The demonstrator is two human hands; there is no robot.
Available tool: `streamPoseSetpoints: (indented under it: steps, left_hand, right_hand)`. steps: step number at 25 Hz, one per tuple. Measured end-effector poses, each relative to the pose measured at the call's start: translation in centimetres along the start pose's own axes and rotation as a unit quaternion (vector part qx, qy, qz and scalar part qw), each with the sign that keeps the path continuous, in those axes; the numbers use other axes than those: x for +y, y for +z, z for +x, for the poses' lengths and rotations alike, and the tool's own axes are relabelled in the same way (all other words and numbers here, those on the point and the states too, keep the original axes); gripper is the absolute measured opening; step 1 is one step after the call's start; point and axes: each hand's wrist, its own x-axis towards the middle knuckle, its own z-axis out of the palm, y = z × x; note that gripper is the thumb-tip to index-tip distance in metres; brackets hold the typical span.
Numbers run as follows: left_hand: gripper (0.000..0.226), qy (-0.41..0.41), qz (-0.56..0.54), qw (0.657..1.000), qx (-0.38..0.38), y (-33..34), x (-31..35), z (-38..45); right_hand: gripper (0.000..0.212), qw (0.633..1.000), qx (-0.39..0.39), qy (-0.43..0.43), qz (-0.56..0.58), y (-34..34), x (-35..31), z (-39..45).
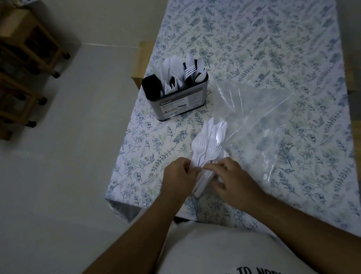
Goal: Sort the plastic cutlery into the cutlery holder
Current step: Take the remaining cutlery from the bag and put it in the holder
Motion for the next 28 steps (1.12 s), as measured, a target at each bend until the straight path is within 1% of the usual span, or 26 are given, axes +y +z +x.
streamPoseSetpoints:
  steps: [1,3,6,8,9,11,12,14,15,17,18,19,20,22,25,28]
  left_hand:
    - [0.02,-0.006,-0.004,1.0,0.009,-0.2,-0.2,0.0]
    - [0.025,-0.019,-0.009,0.999,0.029,-0.5,-0.6,0.0]
    - [0.03,-0.026,-0.009,0.998,0.047,-0.4,-1.4,0.1]
    - [0.032,-0.023,0.008,0.998,0.051,-0.3,-1.5,0.0]
    - [0.033,-0.025,0.003,0.998,0.054,-0.3,-1.5,0.0]
    - [0.027,-0.038,-0.018,0.997,0.064,-0.6,-1.5,0.2]
    - [0.021,-0.047,-0.032,0.996,0.068,-0.8,-1.4,0.2]
    - [0.009,-0.051,-0.056,0.994,0.077,-1.1,-1.5,0.2]
    - [0.009,-0.045,-0.054,0.994,0.082,-1.1,-1.5,0.2]
    - [0.014,-0.011,-0.012,0.996,0.088,-0.8,-1.5,0.1]
    - [0.016,0.011,0.012,0.996,0.083,-0.5,-1.5,-0.1]
    - [0.017,0.029,0.03,0.997,0.072,-0.3,-1.3,-0.3]
    - [0.02,0.042,0.038,0.997,0.06,0.0,-1.1,-0.4]
    - [0.025,0.058,0.049,0.996,0.05,0.3,-0.7,-0.4]
    - [0.037,0.085,0.078,0.992,0.049,0.6,0.2,-0.3]
    - [0.052,0.109,0.129,0.985,0.036,0.9,1.8,0.6]
  right_hand:
    - [0.044,1.0,0.0,0.011,-0.008,0.1,0.4,0.0]
    - [0.043,0.999,0.025,0.037,0.001,0.2,1.1,-0.1]
    - [0.04,0.996,0.052,0.062,0.032,0.2,1.3,0.1]
    - [0.033,0.991,0.08,0.091,0.049,0.1,0.9,0.4]
    - [0.029,0.99,0.095,0.099,0.035,0.1,0.7,0.6]
    - [0.029,0.99,0.113,0.089,-0.003,-0.2,0.4,1.0]
    - [0.028,0.988,0.123,0.089,0.005,-0.6,0.2,1.2]
    - [0.024,0.983,0.147,0.093,0.057,-1.7,-0.7,1.6]
    - [0.025,0.985,0.141,0.072,0.061,-2.0,-1.3,1.8]
    - [0.033,0.995,0.102,-0.007,-0.014,-2.1,-2.1,2.0]
    - [0.034,0.995,0.085,-0.033,-0.044,-1.8,-2.0,1.9]
    - [0.032,0.996,0.073,-0.025,-0.051,-1.6,-1.6,1.9]
    - [0.029,0.997,0.07,0.002,-0.043,-1.6,-1.0,1.7]
    - [0.026,0.995,0.083,0.046,-0.017,-1.6,0.2,1.2]
    - [0.026,0.99,0.109,0.085,-0.003,-1.8,1.5,0.9]
    - [0.026,0.988,0.093,0.099,0.071,-2.2,1.5,0.8]
